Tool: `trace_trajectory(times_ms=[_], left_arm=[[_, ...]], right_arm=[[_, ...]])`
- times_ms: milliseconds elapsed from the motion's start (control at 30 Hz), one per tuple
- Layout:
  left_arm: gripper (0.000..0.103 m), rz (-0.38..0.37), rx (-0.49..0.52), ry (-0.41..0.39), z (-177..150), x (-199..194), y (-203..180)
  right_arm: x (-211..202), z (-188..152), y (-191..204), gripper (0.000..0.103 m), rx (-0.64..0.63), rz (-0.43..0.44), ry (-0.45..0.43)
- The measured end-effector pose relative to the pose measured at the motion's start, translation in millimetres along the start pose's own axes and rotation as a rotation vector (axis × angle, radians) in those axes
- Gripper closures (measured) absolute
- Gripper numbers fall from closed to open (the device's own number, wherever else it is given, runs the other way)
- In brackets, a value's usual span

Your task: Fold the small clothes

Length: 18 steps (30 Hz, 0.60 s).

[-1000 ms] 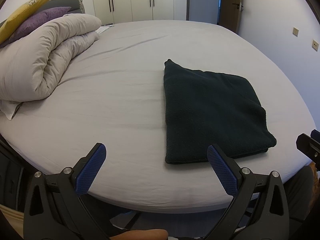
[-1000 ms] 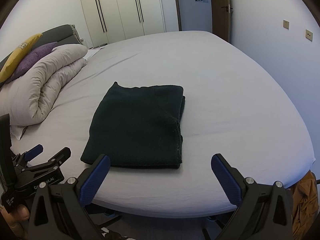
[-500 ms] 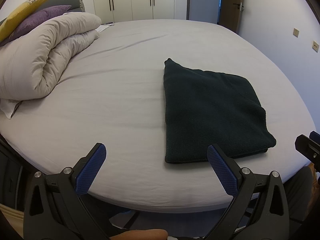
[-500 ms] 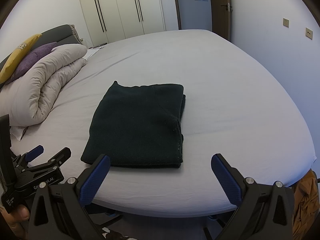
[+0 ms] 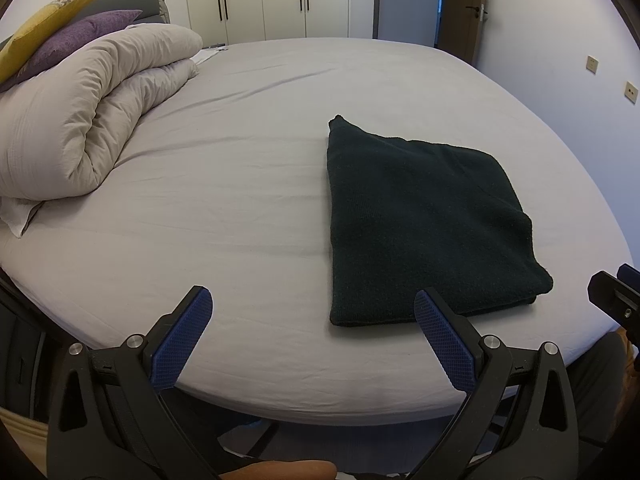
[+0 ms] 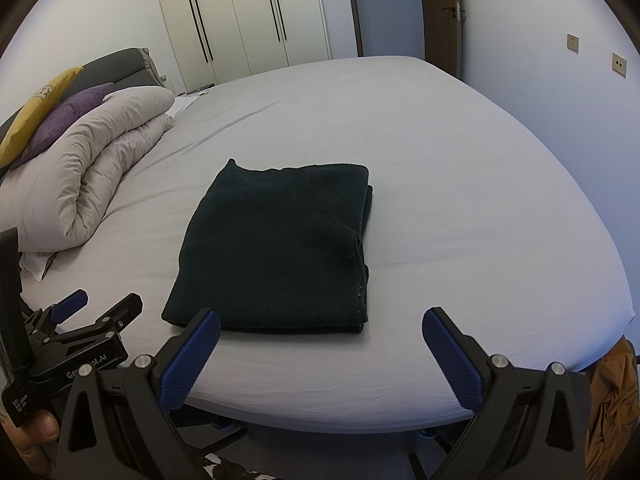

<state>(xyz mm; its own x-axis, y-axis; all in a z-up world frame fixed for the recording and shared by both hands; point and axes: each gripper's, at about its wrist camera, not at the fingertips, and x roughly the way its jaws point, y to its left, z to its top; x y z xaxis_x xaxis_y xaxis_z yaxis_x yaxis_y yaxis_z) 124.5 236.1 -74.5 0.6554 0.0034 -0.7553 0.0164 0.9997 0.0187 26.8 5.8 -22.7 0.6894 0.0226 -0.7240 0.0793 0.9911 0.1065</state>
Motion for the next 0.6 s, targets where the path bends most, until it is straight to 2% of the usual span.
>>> trace_trajectory(times_ms=[600], left_arm=[[0.000, -0.003, -0.001, 0.002, -0.5, 0.2, -1.0]], right_arm=[[0.4, -0.9, 0.2, 0.000, 0.001, 0.002, 0.003]])
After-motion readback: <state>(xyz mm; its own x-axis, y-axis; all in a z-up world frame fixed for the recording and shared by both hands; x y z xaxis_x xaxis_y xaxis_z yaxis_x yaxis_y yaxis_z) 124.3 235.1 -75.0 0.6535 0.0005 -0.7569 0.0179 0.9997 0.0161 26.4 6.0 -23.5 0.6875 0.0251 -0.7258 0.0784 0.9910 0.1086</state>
